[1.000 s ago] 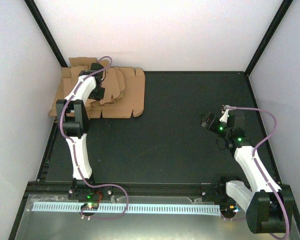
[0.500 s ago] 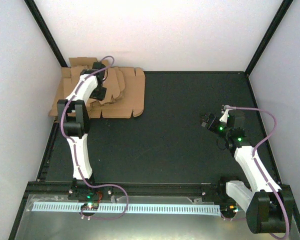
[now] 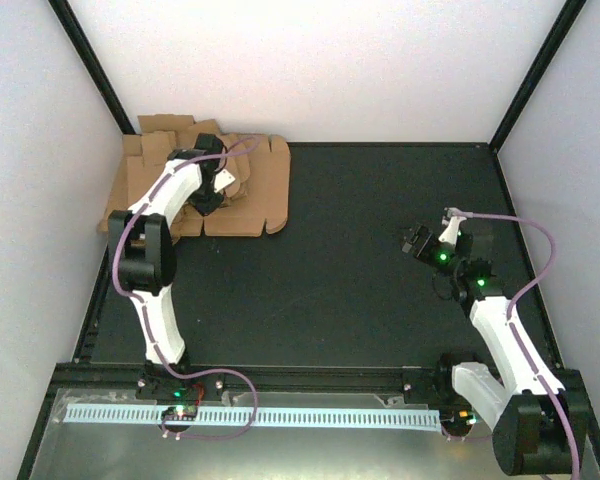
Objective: Fold the paper box
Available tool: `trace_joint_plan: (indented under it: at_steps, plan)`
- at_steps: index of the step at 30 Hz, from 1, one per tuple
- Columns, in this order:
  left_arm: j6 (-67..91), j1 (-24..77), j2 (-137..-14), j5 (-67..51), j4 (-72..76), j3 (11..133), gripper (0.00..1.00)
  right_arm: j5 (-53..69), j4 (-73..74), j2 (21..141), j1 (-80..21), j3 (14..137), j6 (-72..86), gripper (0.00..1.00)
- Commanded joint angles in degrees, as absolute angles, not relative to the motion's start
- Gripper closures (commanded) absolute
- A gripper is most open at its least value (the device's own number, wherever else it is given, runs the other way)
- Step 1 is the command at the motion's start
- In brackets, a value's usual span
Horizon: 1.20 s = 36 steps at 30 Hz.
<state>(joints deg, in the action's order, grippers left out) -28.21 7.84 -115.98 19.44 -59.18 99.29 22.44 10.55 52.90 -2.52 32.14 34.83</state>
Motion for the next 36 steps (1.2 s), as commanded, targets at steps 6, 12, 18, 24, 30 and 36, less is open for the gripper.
trace_joint_plan:
  at_steps: [6, 12, 18, 24, 30, 36]
  plan:
    - [-45.84, 6.1, -109.88, 15.74, -48.18, 92.33, 0.59, 23.76, 9.2, 52.08, -5.62, 32.38, 35.09, 0.01]
    - [-47.37, 3.86, -111.76, 12.95, -45.39, 93.85, 0.53, 23.54, 10.08, 51.98, -5.93, 32.63, 34.59, 0.01]
    - [-49.91, 2.14, -113.47, 13.18, -45.14, 93.47, 0.53, 23.64, 10.6, 53.1, -5.97, 33.02, 34.28, 0.01]
    - [-50.45, -0.06, -113.39, 12.93, -42.25, 91.89, 0.52, 23.6, 11.69, 54.6, -5.98, 33.62, 33.66, 0.01]
    - [-50.3, -0.31, -118.02, 12.54, -44.71, 96.19, 0.58, 23.3, 10.93, 54.14, -5.97, 33.46, 33.7, 0.01]
    - [-50.83, -0.49, -120.02, 13.28, -44.46, 95.92, 0.59, 22.85, 11.39, 54.46, -5.97, 33.93, 33.39, 0.01]
